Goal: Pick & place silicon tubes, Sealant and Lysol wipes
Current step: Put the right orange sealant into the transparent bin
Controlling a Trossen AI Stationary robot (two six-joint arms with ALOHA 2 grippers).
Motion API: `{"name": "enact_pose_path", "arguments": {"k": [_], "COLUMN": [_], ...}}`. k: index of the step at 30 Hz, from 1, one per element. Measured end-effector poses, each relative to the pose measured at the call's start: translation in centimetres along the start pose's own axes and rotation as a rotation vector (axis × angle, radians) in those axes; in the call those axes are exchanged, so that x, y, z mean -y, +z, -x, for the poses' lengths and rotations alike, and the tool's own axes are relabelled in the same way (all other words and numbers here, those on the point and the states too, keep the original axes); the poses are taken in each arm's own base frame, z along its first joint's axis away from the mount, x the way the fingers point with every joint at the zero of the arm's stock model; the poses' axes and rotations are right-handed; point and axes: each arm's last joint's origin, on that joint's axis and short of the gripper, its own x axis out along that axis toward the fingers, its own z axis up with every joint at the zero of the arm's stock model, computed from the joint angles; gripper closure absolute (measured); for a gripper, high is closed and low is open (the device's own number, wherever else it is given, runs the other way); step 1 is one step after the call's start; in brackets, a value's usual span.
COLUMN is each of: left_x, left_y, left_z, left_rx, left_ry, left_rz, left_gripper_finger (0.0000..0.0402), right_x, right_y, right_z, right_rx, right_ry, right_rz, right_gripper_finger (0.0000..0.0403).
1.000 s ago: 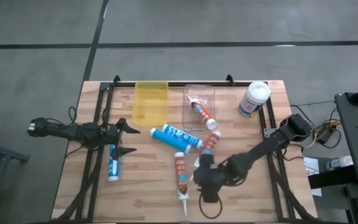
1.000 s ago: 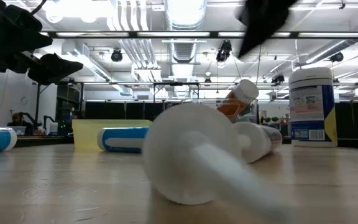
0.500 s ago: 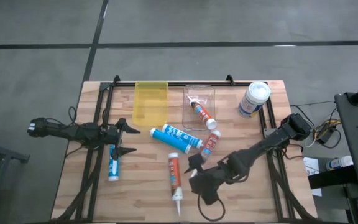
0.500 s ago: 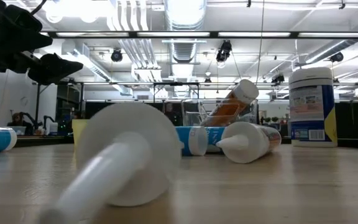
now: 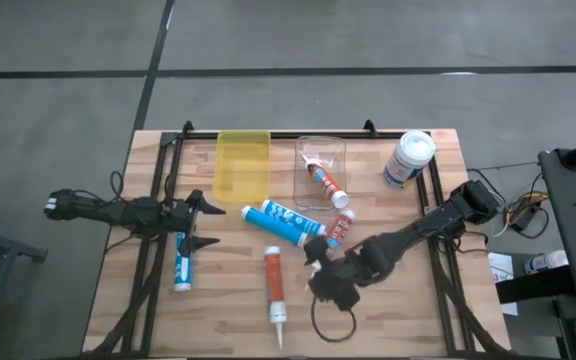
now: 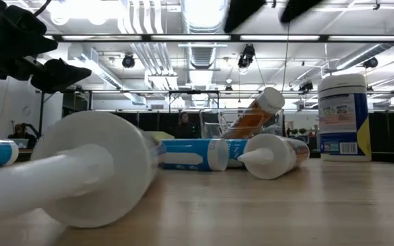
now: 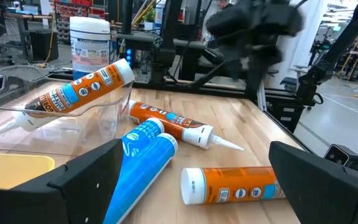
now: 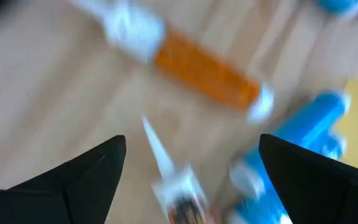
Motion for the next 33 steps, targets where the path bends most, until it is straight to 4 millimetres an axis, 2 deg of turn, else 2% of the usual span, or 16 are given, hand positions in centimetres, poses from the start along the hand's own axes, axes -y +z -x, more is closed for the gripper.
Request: {"name": "enact_pose_path", "arguments": {"k": [5, 10, 16, 21, 25, 27, 29, 32, 33], "left_x": [0.0, 0.0, 0.0, 0.0, 0.0, 0.0, 0.0, 0.0, 0.0], "left_y": [0.0, 0.0, 0.0, 0.0, 0.0, 0.0, 0.0, 0.0, 0.0], "left_z": [0.0, 0.0, 0.0, 0.0, 0.0, 0.0, 0.0, 0.0, 0.0], "left_rx": [0.000, 0.000, 0.000, 0.000, 0.000, 0.000, 0.000, 0.000, 0.000], "left_ry": [0.000, 0.000, 0.000, 0.000, 0.000, 0.000, 0.000, 0.000, 0.000], "left_rz": [0.000, 0.000, 0.000, 0.000, 0.000, 0.000, 0.000, 0.000, 0.000], "left_gripper_finger": [0.0003, 0.0003, 0.0003, 0.0003, 0.0003, 0.0003, 0.0003, 0.0003, 0.0003], "right_x": [1.9, 3.2, 2.4, 1.0, 0.3, 0.1, 0.0, -0.1, 0.0], "right_y": [-2.3, -4.2, -8.1, -10.5, -11.8, -12.2, -12.4, -11.9, -11.6], "right_z": [-1.3, -3.1, -6.4, -9.1, -9.9, -10.1, -10.2, -9.9, -9.8], "right_rx": [-0.145, -0.160, -0.220, -0.137, -0.100, -0.120, -0.127, -0.113, -0.108], "right_ry": [0.006, 0.127, 0.206, 0.200, 0.231, 0.234, 0.253, 0.309, 0.324], "right_rz": [-0.032, -0.003, 0.078, 0.061, 0.039, -0.006, -0.051, -0.067, -0.076], "right_gripper_finger": [0.0039, 0.0039, 0.0039, 0.0039, 0.0044, 0.0061, 0.0098, 0.0190, 0.0210]}}
